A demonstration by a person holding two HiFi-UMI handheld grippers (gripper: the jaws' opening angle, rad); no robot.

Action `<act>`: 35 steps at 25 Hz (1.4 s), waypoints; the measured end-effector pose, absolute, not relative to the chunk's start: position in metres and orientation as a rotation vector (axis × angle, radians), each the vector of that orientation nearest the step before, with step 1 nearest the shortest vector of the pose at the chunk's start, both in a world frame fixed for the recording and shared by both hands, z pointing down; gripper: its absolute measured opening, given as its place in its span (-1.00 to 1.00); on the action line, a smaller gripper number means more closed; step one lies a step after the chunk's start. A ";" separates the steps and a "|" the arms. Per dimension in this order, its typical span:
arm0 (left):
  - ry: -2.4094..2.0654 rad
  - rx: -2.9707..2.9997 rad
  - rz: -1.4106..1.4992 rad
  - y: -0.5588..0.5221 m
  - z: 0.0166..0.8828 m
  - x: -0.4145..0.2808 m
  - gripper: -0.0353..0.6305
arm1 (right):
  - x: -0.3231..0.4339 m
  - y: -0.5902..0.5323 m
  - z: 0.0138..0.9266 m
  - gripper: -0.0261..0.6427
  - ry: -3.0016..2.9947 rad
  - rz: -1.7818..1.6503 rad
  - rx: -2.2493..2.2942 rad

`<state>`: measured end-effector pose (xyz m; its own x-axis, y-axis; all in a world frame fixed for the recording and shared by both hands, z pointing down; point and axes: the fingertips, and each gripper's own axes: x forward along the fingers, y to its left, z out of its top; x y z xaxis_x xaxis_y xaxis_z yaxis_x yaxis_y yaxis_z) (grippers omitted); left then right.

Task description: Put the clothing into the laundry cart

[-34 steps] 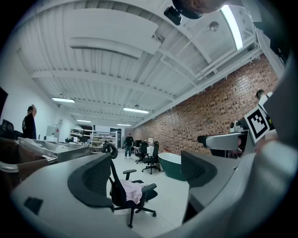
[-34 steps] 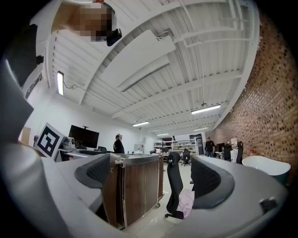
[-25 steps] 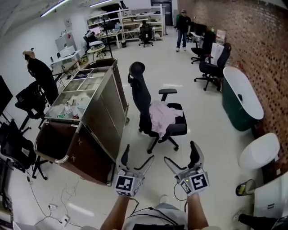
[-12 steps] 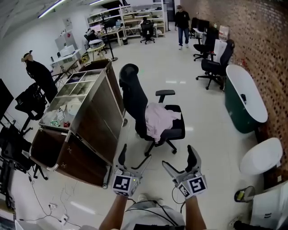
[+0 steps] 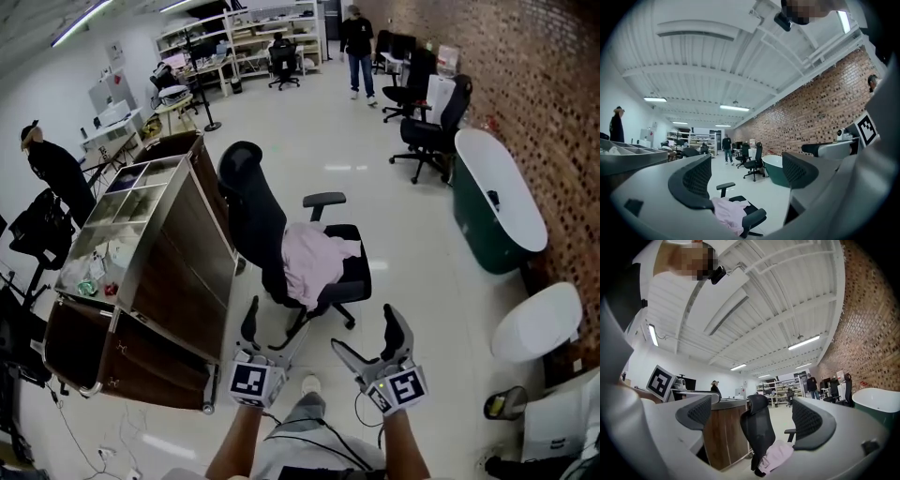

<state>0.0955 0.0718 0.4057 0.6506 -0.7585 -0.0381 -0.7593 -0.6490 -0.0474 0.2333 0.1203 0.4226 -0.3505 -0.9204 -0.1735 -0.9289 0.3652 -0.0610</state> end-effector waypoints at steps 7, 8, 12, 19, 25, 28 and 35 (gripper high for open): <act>1.207 -2.776 0.014 -0.016 0.401 0.108 0.46 | 0.252 0.029 0.402 0.73 2.413 0.120 -1.742; 1.210 -2.781 0.016 -0.030 0.403 0.105 0.46 | 0.249 0.015 0.401 0.73 2.403 0.124 -1.748; 1.236 -2.814 0.074 -0.088 0.407 0.089 0.46 | 0.236 -0.044 0.407 0.73 2.416 0.134 -1.779; 1.275 -2.814 0.084 -0.158 0.415 0.071 0.46 | 0.227 -0.107 0.419 0.73 2.461 0.093 -1.792; 1.300 -2.857 0.042 -0.196 0.441 0.084 0.46 | 0.239 -0.166 0.429 0.73 2.475 0.047 -1.763; 1.274 -2.827 -0.014 -0.222 0.453 0.097 0.46 | 0.248 -0.198 0.444 0.73 2.516 0.006 -1.744; 1.324 -2.814 -0.078 -0.292 0.450 0.145 0.41 | 0.292 -0.277 0.460 0.73 2.592 -0.055 -1.673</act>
